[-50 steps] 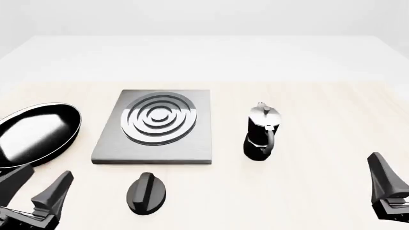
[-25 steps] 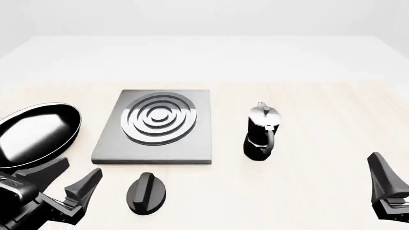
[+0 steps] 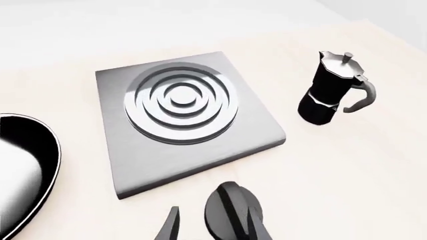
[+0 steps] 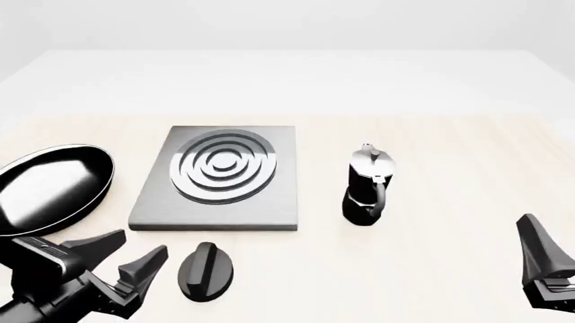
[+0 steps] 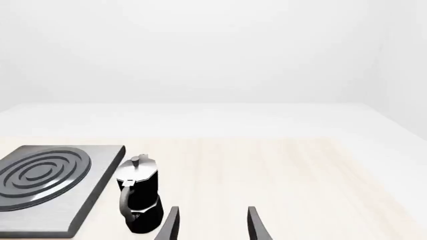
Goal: Turn on the stove and put the frying pan on it.
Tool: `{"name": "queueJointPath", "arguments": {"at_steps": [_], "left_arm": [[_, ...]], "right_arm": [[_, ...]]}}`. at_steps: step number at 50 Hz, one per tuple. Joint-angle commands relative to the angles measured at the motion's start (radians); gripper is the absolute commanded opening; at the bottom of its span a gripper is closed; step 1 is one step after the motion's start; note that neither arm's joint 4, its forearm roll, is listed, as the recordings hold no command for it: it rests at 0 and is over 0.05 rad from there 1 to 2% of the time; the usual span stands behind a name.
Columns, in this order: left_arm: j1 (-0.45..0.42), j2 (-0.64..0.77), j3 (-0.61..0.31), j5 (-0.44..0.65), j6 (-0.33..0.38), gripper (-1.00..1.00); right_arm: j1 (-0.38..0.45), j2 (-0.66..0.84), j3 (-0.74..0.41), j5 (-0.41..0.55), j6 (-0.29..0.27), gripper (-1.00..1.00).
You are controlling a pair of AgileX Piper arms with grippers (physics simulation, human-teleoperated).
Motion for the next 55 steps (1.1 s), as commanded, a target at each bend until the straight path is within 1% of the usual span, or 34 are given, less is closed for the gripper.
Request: {"name": "queueJointPath", "arguments": {"at_steps": [1,4,15,23,28,35,38,42,50,53,55], "left_arm": [[-0.040,0.086,0.000,-0.051,-0.014,1.00],[-0.066,0.103,0.000,-0.058,-0.022,1.00],[-0.101,0.147,0.000,-0.087,-0.028,1.00],[-0.113,0.222,0.000,-0.158,-0.038,1.00],[-0.132,0.296,0.000,-0.225,-0.047,1.00],[-0.143,0.359,0.000,-0.279,-0.057,1.00],[-0.146,0.443,0.000,-0.354,-0.072,1.00],[-0.148,0.523,0.000,-0.419,-0.083,1.00],[-0.156,0.600,0.000,-0.473,-0.098,1.00],[-0.168,0.613,0.000,-0.475,-0.116,1.00],[-0.162,0.650,0.000,-0.503,-0.115,1.00]], "right_arm": [[0.000,0.000,0.000,0.000,0.000,1.00],[0.000,0.000,0.000,0.000,0.000,1.00],[0.000,0.000,0.000,0.000,0.000,1.00],[0.000,0.000,0.000,0.000,0.000,1.00],[0.000,0.000,0.000,0.000,0.000,1.00],[0.000,0.000,0.000,0.000,0.000,1.00],[0.000,0.000,0.000,0.000,0.000,1.00],[0.000,0.000,0.000,0.000,0.000,1.00],[0.000,0.000,0.000,0.000,0.000,1.00],[0.000,0.000,0.000,0.000,0.000,1.00],[0.000,0.000,0.000,0.000,0.000,1.00]]}}
